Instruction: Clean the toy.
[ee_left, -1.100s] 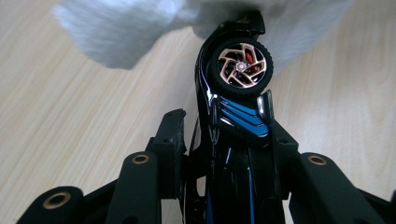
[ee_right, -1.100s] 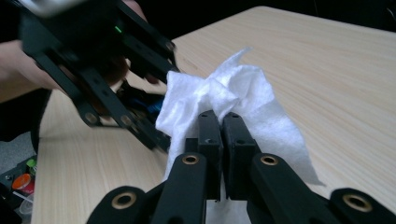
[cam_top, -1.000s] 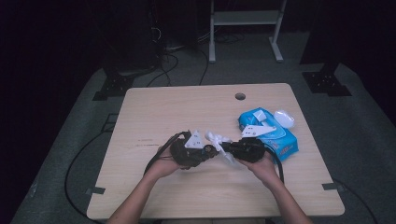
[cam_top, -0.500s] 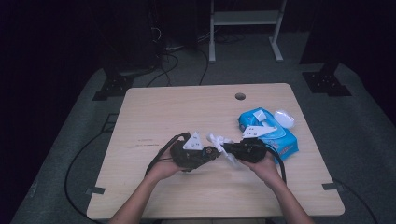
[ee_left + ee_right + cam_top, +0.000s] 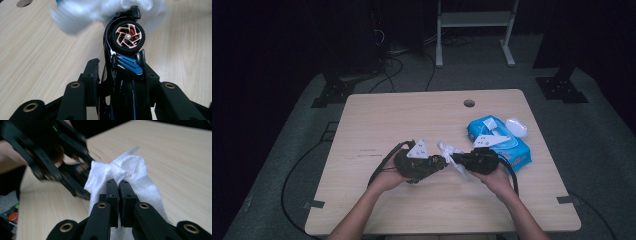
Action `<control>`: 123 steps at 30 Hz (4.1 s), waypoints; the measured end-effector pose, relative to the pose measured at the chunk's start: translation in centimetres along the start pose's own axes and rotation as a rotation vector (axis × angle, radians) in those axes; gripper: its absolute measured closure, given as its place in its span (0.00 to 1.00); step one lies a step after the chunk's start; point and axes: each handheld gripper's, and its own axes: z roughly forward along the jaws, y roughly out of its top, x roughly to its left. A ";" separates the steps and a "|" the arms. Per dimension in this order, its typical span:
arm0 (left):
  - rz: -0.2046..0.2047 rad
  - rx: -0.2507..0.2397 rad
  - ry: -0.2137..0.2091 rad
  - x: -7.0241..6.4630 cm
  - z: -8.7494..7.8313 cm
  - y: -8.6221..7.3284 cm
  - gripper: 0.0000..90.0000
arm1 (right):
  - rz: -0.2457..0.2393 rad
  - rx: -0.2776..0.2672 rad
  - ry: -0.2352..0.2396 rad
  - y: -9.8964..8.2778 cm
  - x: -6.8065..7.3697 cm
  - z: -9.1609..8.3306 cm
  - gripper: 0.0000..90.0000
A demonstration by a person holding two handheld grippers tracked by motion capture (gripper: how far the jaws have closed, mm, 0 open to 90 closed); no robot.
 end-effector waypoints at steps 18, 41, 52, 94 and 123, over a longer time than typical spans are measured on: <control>-0.033 -0.030 -0.015 0.5 -0.5 0.0 0.65 | 0.061 0.037 -0.001 -2.0 -0.8 0.9 0.96; -0.078 0.220 -0.011 1.9 4.4 0.0 0.65 | 0.072 0.044 -0.064 -2.5 -2.1 -1.5 0.96; -0.137 0.156 -0.029 2.4 3.2 0.0 0.61 | 0.075 0.045 -0.069 -2.3 -2.2 -1.0 0.96; -0.259 0.038 -0.162 2.2 -0.4 -2.4 0.54 | -0.031 0.160 0.011 -1.4 1.4 3.0 0.96; -0.114 0.148 -0.064 -2.6 3.0 -3.3 0.27 | -0.017 0.190 -0.043 -5.5 1.7 -2.6 0.96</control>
